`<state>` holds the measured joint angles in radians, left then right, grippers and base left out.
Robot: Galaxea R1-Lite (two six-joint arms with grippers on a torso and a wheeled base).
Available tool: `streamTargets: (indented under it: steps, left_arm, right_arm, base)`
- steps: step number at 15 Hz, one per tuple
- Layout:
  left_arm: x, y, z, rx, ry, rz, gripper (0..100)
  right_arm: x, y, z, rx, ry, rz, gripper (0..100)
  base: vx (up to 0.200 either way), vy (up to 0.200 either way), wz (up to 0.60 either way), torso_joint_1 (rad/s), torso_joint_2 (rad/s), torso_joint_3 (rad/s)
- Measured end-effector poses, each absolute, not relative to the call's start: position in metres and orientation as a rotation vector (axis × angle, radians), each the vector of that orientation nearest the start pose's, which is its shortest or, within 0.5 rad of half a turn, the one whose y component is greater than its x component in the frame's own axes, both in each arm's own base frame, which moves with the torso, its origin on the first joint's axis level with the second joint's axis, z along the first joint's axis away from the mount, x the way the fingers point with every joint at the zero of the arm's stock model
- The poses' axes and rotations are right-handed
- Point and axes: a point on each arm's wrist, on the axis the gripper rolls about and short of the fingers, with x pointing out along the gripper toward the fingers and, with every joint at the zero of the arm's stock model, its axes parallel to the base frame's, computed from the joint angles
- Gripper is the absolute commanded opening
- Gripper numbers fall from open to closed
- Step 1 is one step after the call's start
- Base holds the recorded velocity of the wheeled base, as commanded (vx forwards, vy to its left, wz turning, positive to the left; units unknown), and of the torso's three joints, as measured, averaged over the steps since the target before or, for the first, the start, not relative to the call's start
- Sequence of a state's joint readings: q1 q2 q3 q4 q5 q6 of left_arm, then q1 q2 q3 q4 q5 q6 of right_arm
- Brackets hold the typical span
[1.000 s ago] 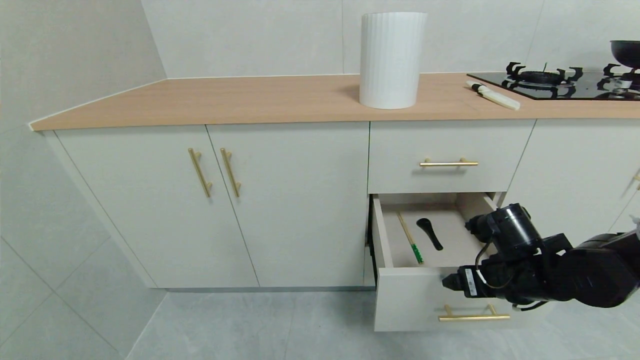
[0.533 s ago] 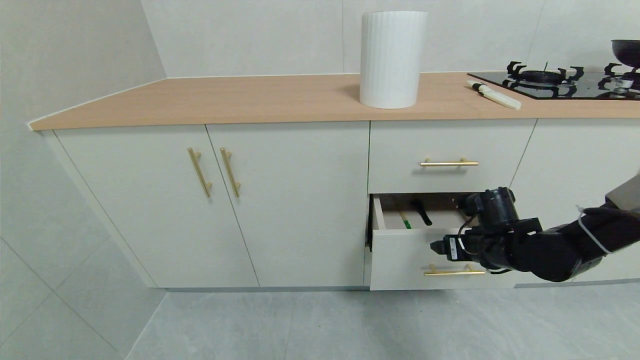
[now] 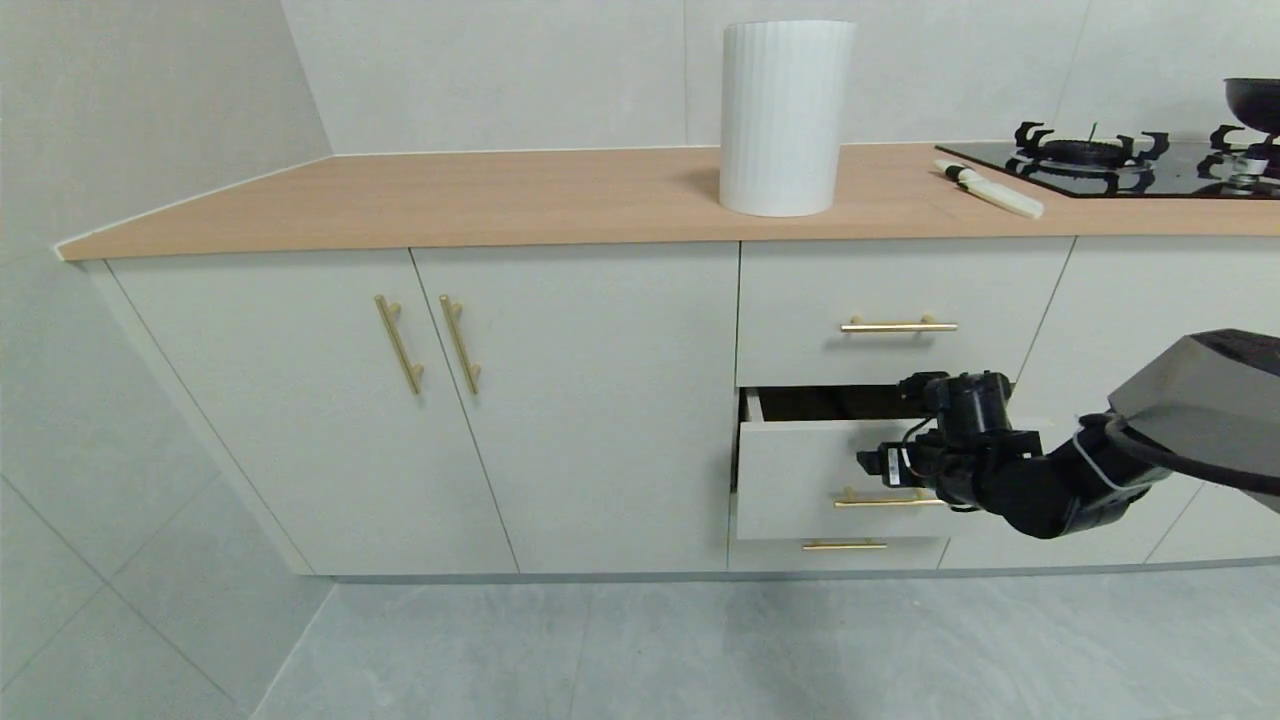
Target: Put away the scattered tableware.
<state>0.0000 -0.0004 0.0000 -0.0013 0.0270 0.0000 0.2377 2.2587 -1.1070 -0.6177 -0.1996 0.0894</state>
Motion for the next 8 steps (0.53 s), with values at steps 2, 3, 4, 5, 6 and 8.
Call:
streamTargets:
  steps: [2, 3, 4, 5, 6, 8]
  left_arm:
    - [-0.023, 0.001, 0.076, 0.0, -0.002, 0.027, 100]
    - [-0.023, 0.001, 0.076, 0.0, -0.002, 0.027, 100]
    - [-0.023, 0.001, 0.076, 0.0, -0.002, 0.027, 100]
    - [-0.023, 0.001, 0.076, 0.0, -0.002, 0.027, 100]
    - [-0.023, 0.001, 0.076, 0.0, -0.002, 0.027, 100]
    - [-0.023, 0.001, 0.076, 0.0, -0.002, 0.027, 100]
  right_arm:
    - [0.42, 0.092, 0.048, -0.019, 0.498, 0.007, 100]
    - [0.426, 0.091, 0.049, -0.011, 0.474, 0.006, 100]
    - [0.432, 0.09, 0.048, -0.005, 0.452, 0.002, 100]
    - [0.436, 0.089, 0.047, -0.001, 0.437, -0.001, 100]
    - [0.44, 0.089, 0.047, 0.005, 0.414, -0.002, 100]
    - [0.447, 0.087, 0.045, 0.012, 0.399, -0.012, 100]
  base:
    - [0.0, 0.0, 0.0, 0.0, 0.0, 0.0]
    - [0.0, 0.0, 0.0, 0.0, 0.0, 0.0]
    - [0.0, 0.0, 0.0, 0.0, 0.0, 0.0]
    - [0.0, 0.0, 0.0, 0.0, 0.0, 0.0]
    - [0.0, 0.0, 0.0, 0.0, 0.0, 0.0]
    - [0.0, 0.0, 0.0, 0.0, 0.0, 0.0]
